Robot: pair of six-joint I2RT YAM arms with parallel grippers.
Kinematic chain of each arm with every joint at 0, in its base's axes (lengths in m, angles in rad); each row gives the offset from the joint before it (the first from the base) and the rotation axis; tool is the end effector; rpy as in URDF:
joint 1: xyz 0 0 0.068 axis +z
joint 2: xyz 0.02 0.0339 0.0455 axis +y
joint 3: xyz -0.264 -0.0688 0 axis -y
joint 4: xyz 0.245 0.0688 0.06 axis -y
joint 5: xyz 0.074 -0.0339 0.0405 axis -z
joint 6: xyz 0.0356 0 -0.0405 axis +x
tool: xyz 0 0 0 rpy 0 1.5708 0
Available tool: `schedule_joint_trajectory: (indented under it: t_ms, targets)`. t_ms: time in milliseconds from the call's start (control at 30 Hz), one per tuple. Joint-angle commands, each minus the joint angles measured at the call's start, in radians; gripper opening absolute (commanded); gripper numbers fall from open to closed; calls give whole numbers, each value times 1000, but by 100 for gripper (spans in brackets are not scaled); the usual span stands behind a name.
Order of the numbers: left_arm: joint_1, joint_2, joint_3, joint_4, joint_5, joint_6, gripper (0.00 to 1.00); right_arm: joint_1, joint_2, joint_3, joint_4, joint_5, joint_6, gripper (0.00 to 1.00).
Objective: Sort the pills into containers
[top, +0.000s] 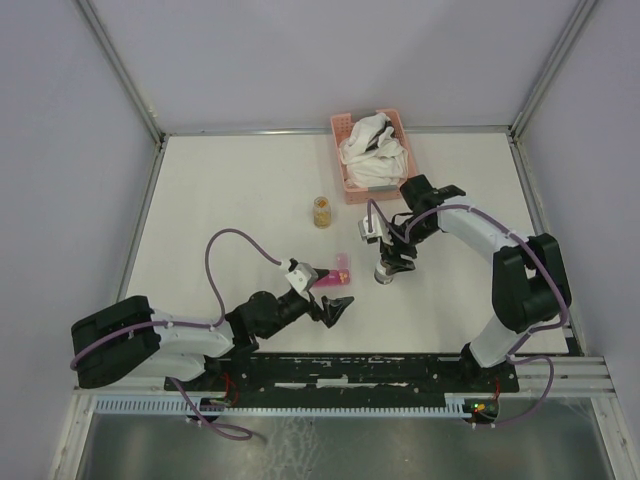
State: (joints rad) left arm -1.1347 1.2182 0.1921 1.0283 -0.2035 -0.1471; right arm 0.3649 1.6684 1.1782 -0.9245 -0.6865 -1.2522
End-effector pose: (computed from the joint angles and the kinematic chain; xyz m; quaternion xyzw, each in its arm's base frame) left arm 0.0977 -0.1927 0.1830 0.2697 0.6528 -0.3636 0.6074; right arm 0.2777 0.1302 0.2135 -0.6971 0.6293 0.2715 0.2103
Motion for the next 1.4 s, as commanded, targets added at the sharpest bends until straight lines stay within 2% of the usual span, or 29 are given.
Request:
schedule_joint_trajectory:
  t_ms: [0,300,667,900,967,1033,1233,1300,1367]
  targets:
    - [-2,-6,2,66,-9,8,100,3,-43,16,19,10,16,70]
    - [-2,1,10,73,-5,9,100,3,-58,3,22,16,13,62]
    - [-2,27,36,72,2,22,100,9,-51,-10,25,24,2,65]
    - [-2,43,47,71,5,23,100,12,-51,-16,32,30,-2,63]
    - [-2,51,51,72,6,25,100,14,-53,-14,30,29,0,58]
    - [-2,61,56,73,7,28,100,13,-57,-6,20,24,4,48]
    - [-3,106,62,126,20,70,99,12,-82,31,-50,-21,7,11]
    - [-2,136,57,178,39,106,99,10,-102,38,-75,-56,8,3]
    - [-2,169,51,247,58,137,99,8,-128,43,-98,-100,8,1]
